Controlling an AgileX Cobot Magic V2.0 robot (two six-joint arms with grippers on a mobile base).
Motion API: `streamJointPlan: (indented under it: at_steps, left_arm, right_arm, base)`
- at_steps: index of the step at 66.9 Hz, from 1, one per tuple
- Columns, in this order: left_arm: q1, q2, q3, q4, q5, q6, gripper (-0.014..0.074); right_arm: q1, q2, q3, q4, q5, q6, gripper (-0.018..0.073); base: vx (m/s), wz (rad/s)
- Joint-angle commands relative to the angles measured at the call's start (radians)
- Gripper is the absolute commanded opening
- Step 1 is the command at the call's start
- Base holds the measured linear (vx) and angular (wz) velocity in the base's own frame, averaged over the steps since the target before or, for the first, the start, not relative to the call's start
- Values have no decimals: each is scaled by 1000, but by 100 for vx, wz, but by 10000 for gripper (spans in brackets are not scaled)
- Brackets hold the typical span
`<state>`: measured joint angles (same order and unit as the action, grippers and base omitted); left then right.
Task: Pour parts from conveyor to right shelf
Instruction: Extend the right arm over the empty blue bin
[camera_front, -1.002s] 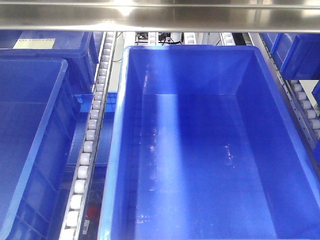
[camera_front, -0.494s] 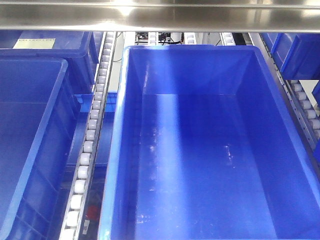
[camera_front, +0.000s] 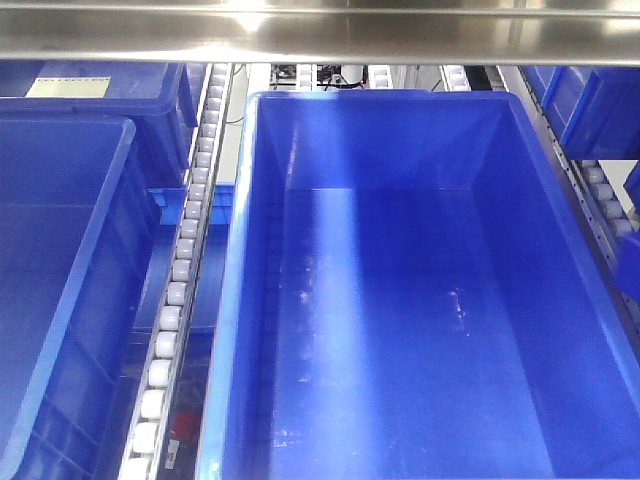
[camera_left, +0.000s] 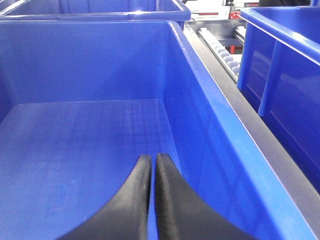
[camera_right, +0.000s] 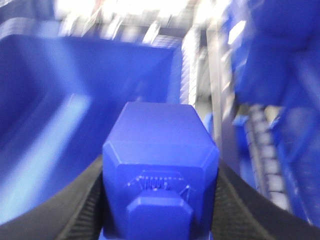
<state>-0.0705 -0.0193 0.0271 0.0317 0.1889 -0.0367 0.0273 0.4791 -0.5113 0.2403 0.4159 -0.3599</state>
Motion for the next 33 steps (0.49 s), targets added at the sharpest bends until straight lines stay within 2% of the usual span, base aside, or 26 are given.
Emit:
streamJointPlan:
  at_steps: [1,6,11,23,33]
  left_arm:
    - [-3,-4,-18,-2,-70,-7,-6]
    - [-3,-4,-18,-2,-70,-7,-6]
    - [-3,-4,-18,-2,-70,-7,-6]
    - [-3,-4,-18,-2,-70,-7,-6]
    - [-3,-4,-18,-2,-70,-7,-6]
  right_arm:
    - [29,128,-107,113,-49,-128,-2]
    - [93,250,-174,185,-32,-214,-1]
    - [154,371,-251,211,-26,-252,0]
    - [266,654,-411,189,-26,-224,1]
    - [309,855,-560,130,27,-128,2]
  base:
    - [0,0]
    - [0,0]
    - [0,0]
    - [0,0]
    - [0,0]
